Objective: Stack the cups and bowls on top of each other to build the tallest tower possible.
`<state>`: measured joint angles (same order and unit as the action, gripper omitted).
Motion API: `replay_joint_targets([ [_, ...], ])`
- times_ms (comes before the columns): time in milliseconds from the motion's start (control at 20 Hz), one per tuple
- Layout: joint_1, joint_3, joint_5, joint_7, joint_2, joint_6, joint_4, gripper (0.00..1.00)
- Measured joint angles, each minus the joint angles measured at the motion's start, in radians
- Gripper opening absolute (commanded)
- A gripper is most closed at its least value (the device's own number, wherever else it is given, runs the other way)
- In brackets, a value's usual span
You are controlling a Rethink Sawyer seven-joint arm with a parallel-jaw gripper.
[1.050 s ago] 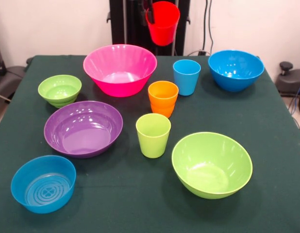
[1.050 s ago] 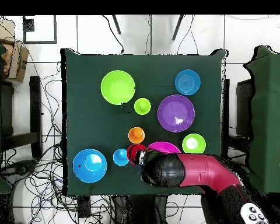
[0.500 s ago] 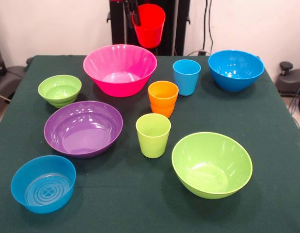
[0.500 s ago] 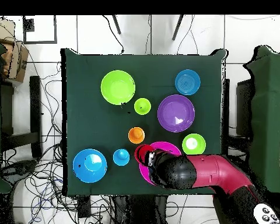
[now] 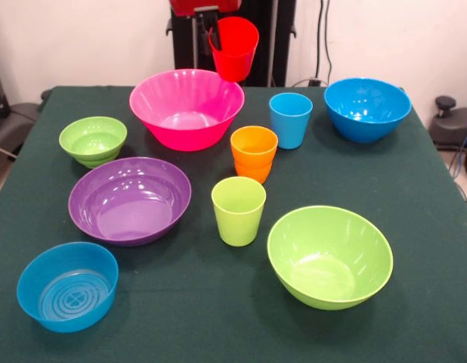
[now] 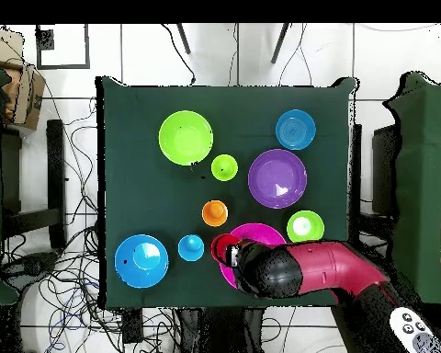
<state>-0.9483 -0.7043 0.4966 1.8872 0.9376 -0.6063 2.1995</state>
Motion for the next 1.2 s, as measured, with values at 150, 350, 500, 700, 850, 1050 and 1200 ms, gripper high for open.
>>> replay_joint_targets([
  [150, -0.002, -0.005, 0.029, 0.000, -0.016, 0.000, 0.000, 0.00],
  [350, -0.019, -0.022, 0.061, 0.000, -0.039, 0.000, 0.000, 0.00],
  [500, -0.051, -0.046, 0.073, 0.000, -0.055, 0.000, -0.001, 0.00],
  [700, -0.096, -0.071, 0.084, 0.000, -0.077, 0.000, -0.007, 0.00],
  [850, -0.123, -0.083, 0.093, 0.000, -0.092, 0.000, -0.015, 0.00],
  [1050, -0.163, -0.108, 0.112, 0.000, -0.115, 0.000, -0.031, 0.00],
  [1200, -0.176, -0.117, 0.124, 0.000, -0.129, 0.000, -0.042, 0.00],
])
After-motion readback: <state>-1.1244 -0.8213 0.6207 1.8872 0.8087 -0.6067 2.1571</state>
